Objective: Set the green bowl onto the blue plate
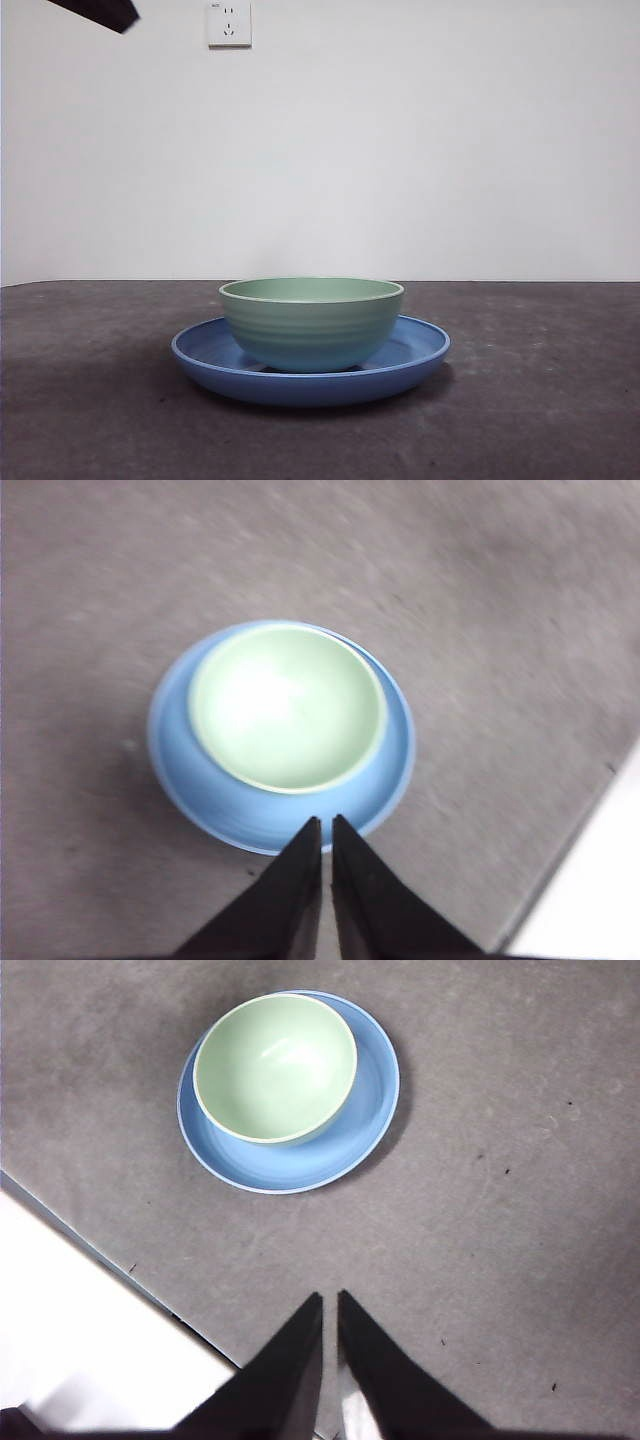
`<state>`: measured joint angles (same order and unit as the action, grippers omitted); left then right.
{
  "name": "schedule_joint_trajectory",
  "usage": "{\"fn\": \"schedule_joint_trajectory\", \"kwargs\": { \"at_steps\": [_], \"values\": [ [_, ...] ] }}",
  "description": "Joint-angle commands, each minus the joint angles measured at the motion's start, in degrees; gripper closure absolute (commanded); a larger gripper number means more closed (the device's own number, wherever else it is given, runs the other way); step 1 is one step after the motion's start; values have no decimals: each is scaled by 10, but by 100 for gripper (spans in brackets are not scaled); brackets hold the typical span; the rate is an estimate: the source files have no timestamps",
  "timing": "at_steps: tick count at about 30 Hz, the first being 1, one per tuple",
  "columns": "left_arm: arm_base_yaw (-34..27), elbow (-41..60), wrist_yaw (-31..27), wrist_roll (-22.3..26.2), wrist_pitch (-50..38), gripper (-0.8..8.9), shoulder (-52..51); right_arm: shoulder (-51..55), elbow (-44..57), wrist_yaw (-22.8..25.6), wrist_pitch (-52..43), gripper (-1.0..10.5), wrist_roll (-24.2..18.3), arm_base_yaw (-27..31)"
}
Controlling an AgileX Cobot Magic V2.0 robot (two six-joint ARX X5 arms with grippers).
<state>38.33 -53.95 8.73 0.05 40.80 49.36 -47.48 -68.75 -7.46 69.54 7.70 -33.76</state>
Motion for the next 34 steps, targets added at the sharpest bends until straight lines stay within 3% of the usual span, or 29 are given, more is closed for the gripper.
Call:
{"fn": "schedule_joint_trajectory", "kwargs": {
  "at_steps": [1,5,9,12,18,25,34],
  "values": [
    [-33,27,-1,-2,-32,795,-20,-3,-7,0,-7,927,-5,-5],
    [-123,139,-1,18,-173,795,-84,-3,-7,0,-7,926,-5,-5],
    [-226,290,-2,-10,-329,795,-186,-3,-7,0,-7,926,-5,-5],
    [-280,373,-4,-23,-379,795,-262,-3,-7,0,-7,926,-5,-5],
    [-332,478,-95,-34,-389,795,-372,-3,-7,0,-7,927,-5,-5],
    [-379,525,-98,-35,-376,795,-441,-3,-7,0,-7,926,-5,-5],
    [-383,533,-98,-16,-298,795,-492,-3,-7,0,-7,926,-5,-5]
  ]
}}
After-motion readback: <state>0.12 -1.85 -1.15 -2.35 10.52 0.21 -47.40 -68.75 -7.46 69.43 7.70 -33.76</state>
